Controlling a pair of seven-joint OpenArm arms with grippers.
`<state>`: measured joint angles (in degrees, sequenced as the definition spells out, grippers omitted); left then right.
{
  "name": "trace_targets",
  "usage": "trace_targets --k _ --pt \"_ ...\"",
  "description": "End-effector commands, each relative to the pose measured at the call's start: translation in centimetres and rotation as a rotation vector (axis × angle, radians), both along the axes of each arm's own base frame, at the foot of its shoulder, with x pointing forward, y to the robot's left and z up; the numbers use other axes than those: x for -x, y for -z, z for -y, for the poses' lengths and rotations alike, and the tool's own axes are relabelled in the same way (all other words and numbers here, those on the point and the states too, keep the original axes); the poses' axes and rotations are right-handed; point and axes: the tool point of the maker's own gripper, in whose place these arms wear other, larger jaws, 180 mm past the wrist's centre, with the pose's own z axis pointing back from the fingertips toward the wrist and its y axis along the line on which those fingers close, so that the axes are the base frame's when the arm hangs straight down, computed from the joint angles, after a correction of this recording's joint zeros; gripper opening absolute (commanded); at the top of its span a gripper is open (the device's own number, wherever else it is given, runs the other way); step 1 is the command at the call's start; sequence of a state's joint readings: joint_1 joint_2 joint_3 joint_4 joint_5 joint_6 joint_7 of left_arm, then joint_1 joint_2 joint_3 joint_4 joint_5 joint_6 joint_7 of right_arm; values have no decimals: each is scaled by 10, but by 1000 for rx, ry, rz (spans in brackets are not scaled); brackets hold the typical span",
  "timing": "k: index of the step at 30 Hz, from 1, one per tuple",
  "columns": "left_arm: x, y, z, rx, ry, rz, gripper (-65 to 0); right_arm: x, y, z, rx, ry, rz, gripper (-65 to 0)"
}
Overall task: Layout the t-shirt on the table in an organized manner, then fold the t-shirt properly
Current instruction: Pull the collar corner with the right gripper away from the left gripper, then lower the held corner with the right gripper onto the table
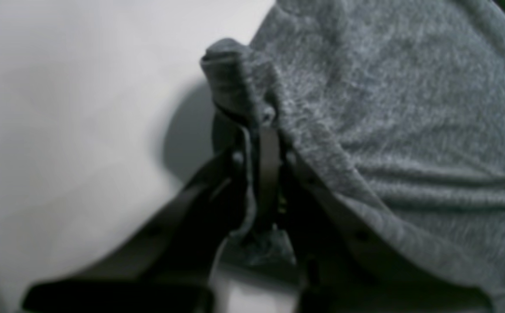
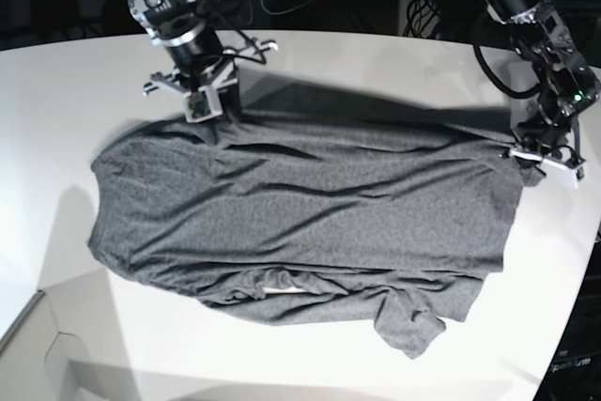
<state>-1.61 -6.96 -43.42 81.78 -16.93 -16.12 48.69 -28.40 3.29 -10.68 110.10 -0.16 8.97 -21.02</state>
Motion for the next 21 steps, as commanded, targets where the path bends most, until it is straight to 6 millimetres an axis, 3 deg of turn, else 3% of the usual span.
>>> trace_targets --k 1,6,15,21 --pt "-9 -16 -8 -28 -7 48 -649 0 -7 -3 -16 -2 26 -650" --pt "-6 -12 -8 -26 -6 38 -649 13 0 -7 -14 -21 -9 -650" --pt "-5 -9 -7 -22 -6 31 -649 55 14 -40 -39 -150 -94 -650" --pt "-4 -11 -10 -30 -5 30 -649 65 36 -40 -26 -157 -154 -650"
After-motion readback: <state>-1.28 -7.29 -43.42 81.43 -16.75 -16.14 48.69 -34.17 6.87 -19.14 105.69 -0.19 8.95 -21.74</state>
